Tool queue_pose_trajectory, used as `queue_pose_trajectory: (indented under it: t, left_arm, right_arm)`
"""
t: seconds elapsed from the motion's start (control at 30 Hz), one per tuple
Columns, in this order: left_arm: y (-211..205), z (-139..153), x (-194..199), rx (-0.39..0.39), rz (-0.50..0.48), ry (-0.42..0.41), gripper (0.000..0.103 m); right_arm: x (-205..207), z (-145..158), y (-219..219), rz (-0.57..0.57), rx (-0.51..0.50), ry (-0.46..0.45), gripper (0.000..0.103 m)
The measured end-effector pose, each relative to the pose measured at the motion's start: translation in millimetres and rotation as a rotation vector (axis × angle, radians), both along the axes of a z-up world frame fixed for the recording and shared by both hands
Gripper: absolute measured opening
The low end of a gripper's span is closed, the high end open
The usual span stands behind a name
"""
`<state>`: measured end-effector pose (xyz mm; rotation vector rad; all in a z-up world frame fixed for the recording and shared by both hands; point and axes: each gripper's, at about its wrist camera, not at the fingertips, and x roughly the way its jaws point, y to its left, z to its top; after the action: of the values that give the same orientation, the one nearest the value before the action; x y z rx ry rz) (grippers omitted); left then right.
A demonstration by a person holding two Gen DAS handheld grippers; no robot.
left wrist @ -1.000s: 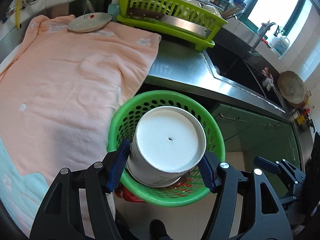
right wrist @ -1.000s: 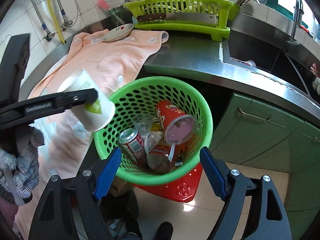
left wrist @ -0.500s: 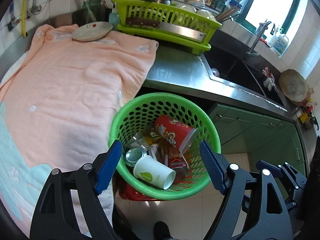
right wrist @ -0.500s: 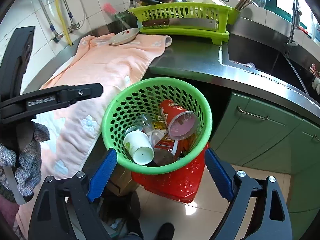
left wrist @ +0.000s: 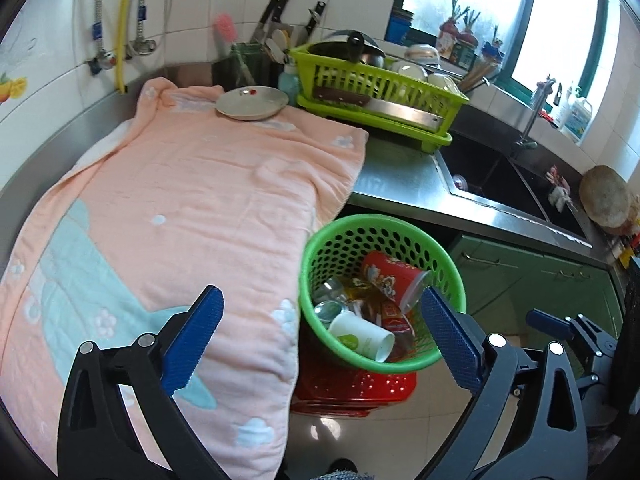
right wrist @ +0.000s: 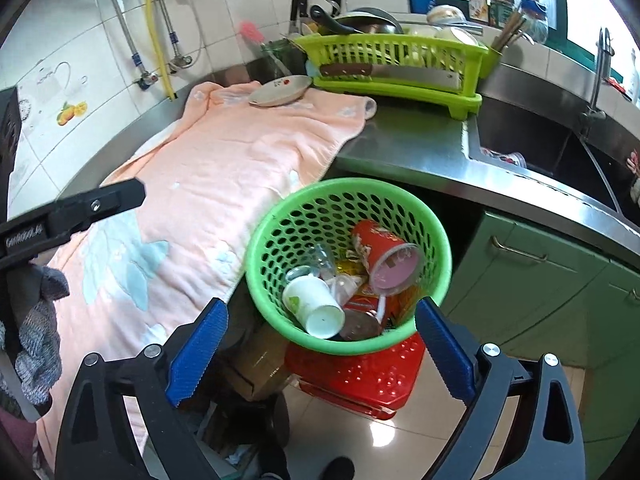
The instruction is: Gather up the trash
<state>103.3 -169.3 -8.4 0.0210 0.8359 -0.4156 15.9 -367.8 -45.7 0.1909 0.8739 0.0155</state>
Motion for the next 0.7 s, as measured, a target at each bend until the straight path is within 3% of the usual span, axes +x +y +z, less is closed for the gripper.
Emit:
queue_pose_trajectory:
  t: [0.47,0.7]
  left_arm:
    - [71.7,19.7,-32.5,0.059,0.144,-0.073,0.098]
    - [97.4,23.2,-42.1,0.044,0.207,-0.068,0.098]
  right_arm:
    - [10.6,29.5,36.7,0.067,0.014,-0.069,0.093]
    - [11.8,40.6,53.8,0.100,0.017,-0.092,0.093]
